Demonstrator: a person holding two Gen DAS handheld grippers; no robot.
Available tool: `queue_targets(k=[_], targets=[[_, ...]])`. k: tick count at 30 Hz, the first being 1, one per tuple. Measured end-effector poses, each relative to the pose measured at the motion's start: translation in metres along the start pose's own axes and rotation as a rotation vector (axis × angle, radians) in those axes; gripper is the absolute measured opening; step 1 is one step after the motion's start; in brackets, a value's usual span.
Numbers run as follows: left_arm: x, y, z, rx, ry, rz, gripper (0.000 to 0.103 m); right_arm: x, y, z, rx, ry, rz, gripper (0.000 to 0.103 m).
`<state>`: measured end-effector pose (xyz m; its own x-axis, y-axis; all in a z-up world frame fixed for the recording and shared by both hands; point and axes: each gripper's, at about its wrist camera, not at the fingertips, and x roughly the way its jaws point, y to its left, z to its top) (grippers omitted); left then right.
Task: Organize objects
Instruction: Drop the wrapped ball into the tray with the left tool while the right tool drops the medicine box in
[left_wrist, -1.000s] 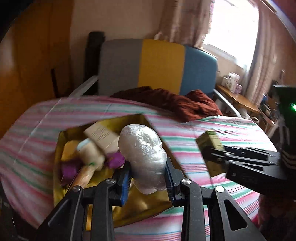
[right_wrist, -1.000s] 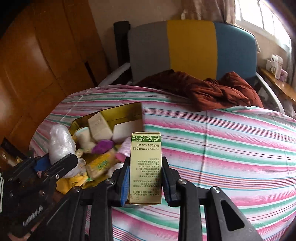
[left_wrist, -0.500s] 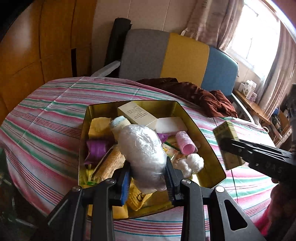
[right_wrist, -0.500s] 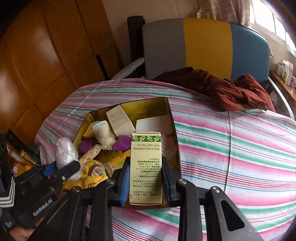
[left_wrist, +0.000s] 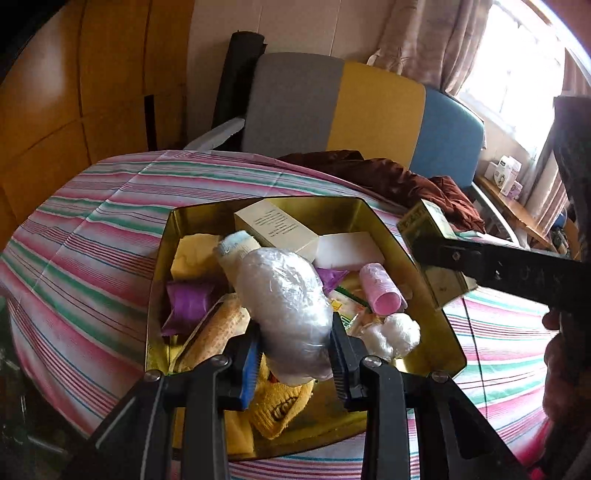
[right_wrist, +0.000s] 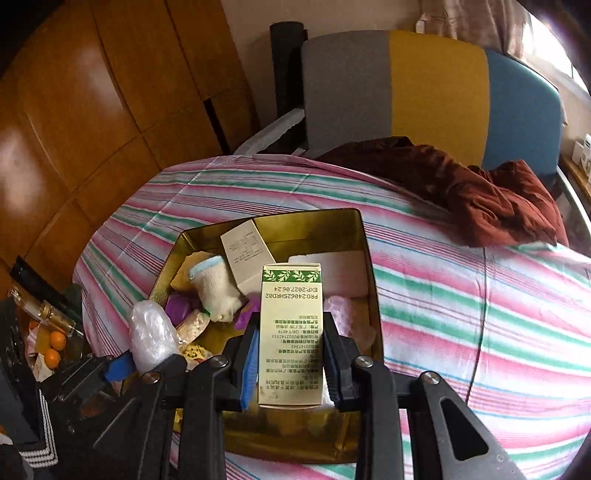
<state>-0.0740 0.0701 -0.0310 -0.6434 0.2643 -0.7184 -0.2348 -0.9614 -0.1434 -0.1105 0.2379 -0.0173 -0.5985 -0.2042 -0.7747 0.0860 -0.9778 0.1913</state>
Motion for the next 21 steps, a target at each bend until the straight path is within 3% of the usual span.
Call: queue_targets(k=[19, 21], targets=[[0.022, -0.004, 0.003, -0.007, 0.032, 0.001, 0.037, 0.042, 0.005, 0.031, -0.04, 0.056, 0.005, 0.03], [0.021, -0.004, 0.003, -0.007, 0.032, 0.006, 0.04, 0.046, 0.006, 0.033, -0.042, 0.063, 0.004, 0.036]])
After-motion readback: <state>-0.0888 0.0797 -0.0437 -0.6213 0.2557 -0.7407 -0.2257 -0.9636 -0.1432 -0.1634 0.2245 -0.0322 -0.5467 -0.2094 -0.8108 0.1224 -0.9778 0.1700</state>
